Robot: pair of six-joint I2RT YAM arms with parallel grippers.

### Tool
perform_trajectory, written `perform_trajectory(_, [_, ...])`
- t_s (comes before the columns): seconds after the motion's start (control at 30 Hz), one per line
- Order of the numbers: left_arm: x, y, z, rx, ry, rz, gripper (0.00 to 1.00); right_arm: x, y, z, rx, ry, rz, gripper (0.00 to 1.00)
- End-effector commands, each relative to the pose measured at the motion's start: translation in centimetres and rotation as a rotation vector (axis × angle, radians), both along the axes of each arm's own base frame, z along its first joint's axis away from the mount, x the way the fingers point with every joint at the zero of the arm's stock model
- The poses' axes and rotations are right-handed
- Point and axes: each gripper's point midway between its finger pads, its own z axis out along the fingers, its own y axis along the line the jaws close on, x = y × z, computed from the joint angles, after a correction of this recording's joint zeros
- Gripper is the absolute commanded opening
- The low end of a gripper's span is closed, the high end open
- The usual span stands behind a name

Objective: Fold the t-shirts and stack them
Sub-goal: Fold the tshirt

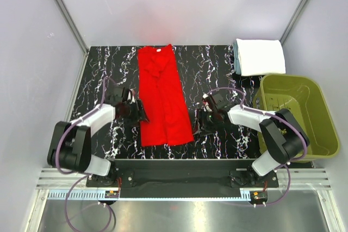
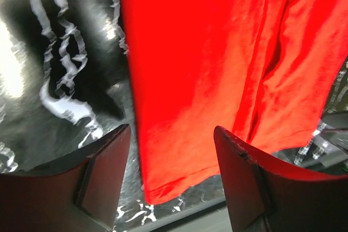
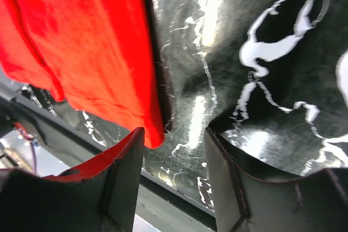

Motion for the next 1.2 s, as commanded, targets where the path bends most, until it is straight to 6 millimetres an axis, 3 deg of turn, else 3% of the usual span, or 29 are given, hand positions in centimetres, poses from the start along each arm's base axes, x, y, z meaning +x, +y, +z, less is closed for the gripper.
perform_trajectory(0.0, [-0.1,1.6,0.1,0.082,-0.069,0.069,0.68,0.3,1.8,1.4,0.112,-0.051,0.013,0.55])
perform_trajectory(0.23, [-4.0,1.3,-1.7,0.037,-0.025,0.095,0.67,-0.9,2.6,0.0,0.128,-0.017,0.008,0.54])
perform_trajectory(0.37, [-5.0,0.9,-1.9,0.027,-0.019,0.131,0.64,-0.8,2.3,0.0,0.12,-0.034,-0.016,0.47])
perform_trajectory(0.53, [-6.5,0.0,-3.0,-0.011,0.003,0.126,0.59,-1.6,2.9,-0.5,0.148,-0.022,-0.019,0.3])
perform_trajectory(0.6, [-7.1,-0.3,-3.4,-0.024,0.015,0.12,0.52,-1.9,3.1,-0.7,0.158,-0.016,-0.017,0.29])
perform_trajectory(0.7, [-8.2,0.3,-4.3,0.037,0.03,0.12,0.51,-3.0,3.2,-1.5,0.164,0.018,-0.015,0.28])
perform_trajectory(0.8, [-8.4,0.3,-4.0,0.08,0.013,0.108,0.55,-2.8,3.1,-1.7,0.168,0.0,-0.03,0.28])
perform_trajectory(1.0, [-8.3,1.1,-3.1,0.132,-0.019,0.156,0.56,-2.7,2.9,-0.9,0.165,-0.025,-0.05,0.0])
perform_trajectory(1.17, [-9.0,0.9,-2.4,0.112,-0.003,0.189,0.59,-3.4,3.6,0.1,0.194,-0.029,-0.028,0.0])
